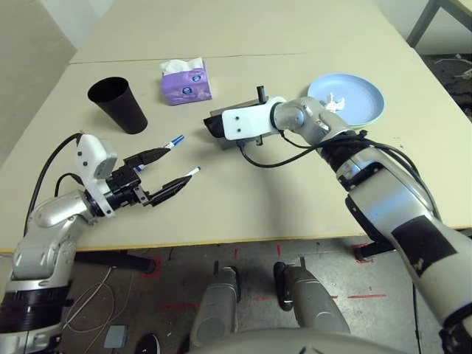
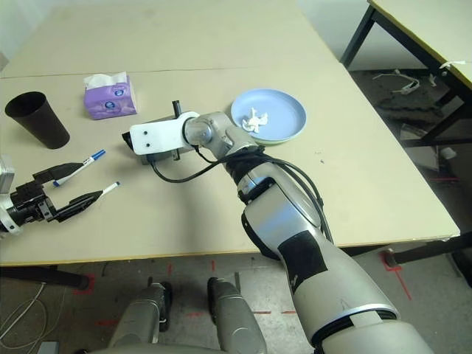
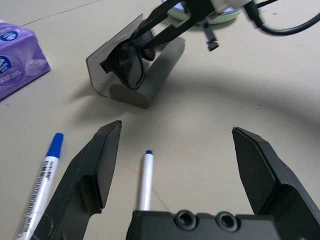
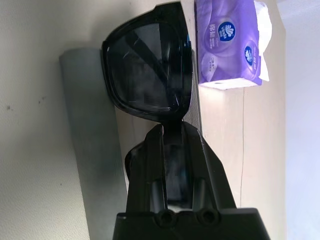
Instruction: Organize and tidy the items on the table.
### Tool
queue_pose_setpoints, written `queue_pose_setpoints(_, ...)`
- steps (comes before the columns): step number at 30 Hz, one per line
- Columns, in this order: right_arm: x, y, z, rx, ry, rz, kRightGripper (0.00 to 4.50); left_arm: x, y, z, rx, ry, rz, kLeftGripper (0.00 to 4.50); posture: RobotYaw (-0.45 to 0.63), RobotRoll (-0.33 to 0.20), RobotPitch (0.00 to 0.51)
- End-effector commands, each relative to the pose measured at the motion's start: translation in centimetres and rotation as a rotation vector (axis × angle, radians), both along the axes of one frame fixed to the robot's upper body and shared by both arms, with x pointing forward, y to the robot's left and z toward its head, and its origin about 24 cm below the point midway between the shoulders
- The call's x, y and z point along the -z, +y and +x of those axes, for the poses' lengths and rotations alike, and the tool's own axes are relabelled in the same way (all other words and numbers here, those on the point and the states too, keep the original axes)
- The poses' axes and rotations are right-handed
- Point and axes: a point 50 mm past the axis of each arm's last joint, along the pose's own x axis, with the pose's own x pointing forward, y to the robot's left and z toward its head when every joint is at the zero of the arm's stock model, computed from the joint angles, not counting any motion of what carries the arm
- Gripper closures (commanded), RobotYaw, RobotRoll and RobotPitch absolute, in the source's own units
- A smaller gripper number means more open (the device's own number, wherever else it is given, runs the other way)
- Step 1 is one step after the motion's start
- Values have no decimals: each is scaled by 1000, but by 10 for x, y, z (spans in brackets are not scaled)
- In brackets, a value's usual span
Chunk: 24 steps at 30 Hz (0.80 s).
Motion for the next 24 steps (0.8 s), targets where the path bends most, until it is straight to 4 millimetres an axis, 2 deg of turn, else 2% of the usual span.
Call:
queue_pose_setpoints(1,12,-6,4,54,8,-65,4412,2,-1,-4,5,10,-8,0,12,0,211)
queue_pose_setpoints(9,12,-12,11,156,-4,-47,4473,1,-5,-5,24,8,-6,0,6,0,211)
queue_pose_setpoints(17,12,-16,11,181,85,-9,4473,1,-3,-3,21,8,1,0,0,0,211)
queue_pose_setpoints(20,11,-18,10,173,120,2,3568,0,-2,-2,16,8,4,0,-1,0,211)
queue_pose_setpoints(24,7,-18,9,159,131,14,2136,1,0,-2,13,11,7,0,-9,0,212)
